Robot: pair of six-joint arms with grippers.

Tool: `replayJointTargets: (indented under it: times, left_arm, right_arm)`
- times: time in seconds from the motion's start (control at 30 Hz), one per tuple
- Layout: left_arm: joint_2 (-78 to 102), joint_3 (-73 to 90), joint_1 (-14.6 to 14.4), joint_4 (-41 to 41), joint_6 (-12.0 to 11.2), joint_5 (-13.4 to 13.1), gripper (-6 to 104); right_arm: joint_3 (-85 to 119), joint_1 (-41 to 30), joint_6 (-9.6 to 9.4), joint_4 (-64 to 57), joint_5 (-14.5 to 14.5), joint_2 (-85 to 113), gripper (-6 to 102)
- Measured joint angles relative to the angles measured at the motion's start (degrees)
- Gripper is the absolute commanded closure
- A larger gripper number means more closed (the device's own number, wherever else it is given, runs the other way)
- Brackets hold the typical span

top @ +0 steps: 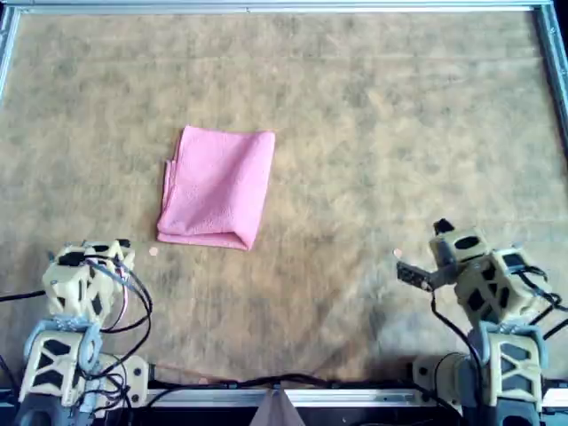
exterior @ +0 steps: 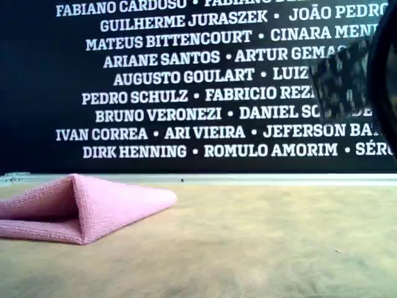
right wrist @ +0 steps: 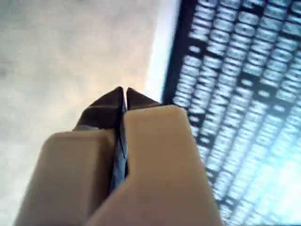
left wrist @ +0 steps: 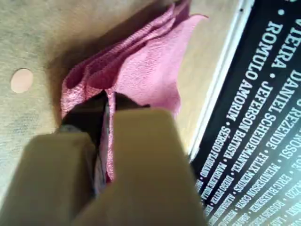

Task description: Fold a cloth

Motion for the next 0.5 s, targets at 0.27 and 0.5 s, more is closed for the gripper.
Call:
replayJointTargets:
  times: [0.27, 0.5]
  left_arm:
    - [0.0, 0.0, 1.85, 0.0, 0.0, -0.44, 99]
    - [0.0, 0.0, 3.16, 0.97, 0.0, -0.09, 99]
  right_arm:
    - [3.6, 0.0, -0.18, -0.53, 0.0, 0.0, 94]
    - [3.69, 0.0, -0.18, -0.53, 0.0, 0.0, 95]
